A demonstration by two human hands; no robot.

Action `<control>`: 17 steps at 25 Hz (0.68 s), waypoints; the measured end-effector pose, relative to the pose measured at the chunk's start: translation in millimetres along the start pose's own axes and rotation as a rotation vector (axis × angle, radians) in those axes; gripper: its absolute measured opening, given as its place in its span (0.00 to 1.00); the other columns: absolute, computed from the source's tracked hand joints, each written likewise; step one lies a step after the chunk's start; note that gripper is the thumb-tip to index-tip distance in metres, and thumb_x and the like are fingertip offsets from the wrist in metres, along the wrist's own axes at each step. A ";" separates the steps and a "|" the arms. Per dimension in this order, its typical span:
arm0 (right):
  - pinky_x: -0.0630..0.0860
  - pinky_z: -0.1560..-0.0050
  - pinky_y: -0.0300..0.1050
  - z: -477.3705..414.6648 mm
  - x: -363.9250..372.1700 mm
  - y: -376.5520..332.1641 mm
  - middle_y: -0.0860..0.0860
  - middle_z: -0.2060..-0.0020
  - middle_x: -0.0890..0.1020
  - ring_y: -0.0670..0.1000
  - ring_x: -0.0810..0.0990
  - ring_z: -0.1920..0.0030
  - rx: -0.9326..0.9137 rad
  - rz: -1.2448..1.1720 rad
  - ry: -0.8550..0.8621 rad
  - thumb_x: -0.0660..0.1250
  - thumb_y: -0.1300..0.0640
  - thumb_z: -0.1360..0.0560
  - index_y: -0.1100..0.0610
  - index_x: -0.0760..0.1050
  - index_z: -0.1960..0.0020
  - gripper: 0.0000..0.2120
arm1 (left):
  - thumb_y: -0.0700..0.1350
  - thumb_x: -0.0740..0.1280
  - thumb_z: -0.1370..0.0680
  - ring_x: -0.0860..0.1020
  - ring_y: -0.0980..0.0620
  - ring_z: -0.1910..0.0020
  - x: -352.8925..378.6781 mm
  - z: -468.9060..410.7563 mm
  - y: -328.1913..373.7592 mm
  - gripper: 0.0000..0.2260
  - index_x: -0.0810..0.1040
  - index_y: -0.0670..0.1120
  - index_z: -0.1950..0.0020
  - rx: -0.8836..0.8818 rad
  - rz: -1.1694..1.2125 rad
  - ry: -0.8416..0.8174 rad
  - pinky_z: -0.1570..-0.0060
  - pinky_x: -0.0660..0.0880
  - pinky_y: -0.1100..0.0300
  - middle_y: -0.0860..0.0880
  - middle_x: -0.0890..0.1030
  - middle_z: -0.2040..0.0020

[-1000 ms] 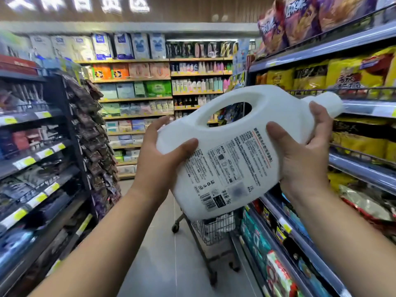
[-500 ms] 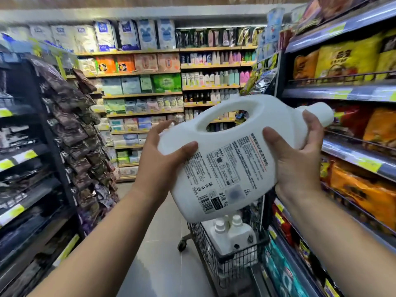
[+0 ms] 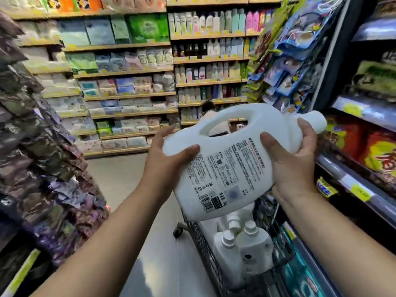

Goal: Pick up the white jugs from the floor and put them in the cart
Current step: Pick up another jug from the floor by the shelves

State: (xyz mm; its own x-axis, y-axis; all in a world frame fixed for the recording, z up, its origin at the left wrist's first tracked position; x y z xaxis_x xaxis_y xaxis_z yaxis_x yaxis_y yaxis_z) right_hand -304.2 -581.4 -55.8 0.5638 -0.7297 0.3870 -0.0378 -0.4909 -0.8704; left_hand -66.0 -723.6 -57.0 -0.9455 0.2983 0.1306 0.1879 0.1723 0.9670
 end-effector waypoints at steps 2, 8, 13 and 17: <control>0.77 0.40 0.57 -24.9 16.4 52.4 0.47 0.39 0.76 0.49 0.78 0.41 0.027 0.043 0.042 0.79 0.53 0.35 0.39 0.67 0.35 0.35 | 0.43 0.80 0.36 0.81 0.40 0.46 -0.9 -51.5 -43.5 0.32 0.73 0.57 0.36 -0.055 -0.019 -0.046 0.52 0.82 0.41 0.48 0.75 0.40; 0.76 0.39 0.56 -70.8 40.8 176.7 0.42 0.42 0.76 0.46 0.78 0.42 0.133 0.155 0.246 0.78 0.56 0.33 0.41 0.66 0.32 0.34 | 0.48 0.79 0.38 0.81 0.47 0.46 -1.6 -177.5 -151.9 0.32 0.72 0.56 0.36 -0.233 -0.099 -0.188 0.53 0.82 0.51 0.48 0.77 0.40; 0.75 0.38 0.56 -87.3 24.4 251.6 0.42 0.42 0.76 0.45 0.78 0.41 0.236 0.253 0.387 0.78 0.54 0.33 0.38 0.66 0.34 0.34 | 0.46 0.80 0.35 0.81 0.45 0.47 21.2 -232.1 -239.2 0.27 0.73 0.61 0.42 -0.386 -0.156 -0.328 0.50 0.82 0.46 0.47 0.78 0.40; 0.75 0.38 0.56 -93.5 -3.8 301.3 0.43 0.39 0.76 0.46 0.77 0.40 0.309 0.302 0.487 0.78 0.52 0.34 0.35 0.66 0.36 0.33 | 0.47 0.80 0.33 0.80 0.48 0.47 45.4 -249.8 -300.4 0.28 0.72 0.60 0.38 -0.478 -0.213 -0.398 0.50 0.82 0.48 0.53 0.76 0.42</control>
State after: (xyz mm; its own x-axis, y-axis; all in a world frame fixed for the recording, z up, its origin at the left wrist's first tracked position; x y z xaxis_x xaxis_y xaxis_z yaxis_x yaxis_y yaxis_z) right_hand -394.9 -771.0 -291.1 0.1240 -0.9821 0.1419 0.1443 -0.1237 -0.9818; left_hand -231.8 -996.3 -286.8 -0.7614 0.6437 -0.0769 -0.2181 -0.1427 0.9654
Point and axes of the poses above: each hand's wrist, its own z-axis away from the middle knuckle, its own x-axis out of the palm, y = z × x, the point moved 8 cm from there along -z, towards the middle knuckle
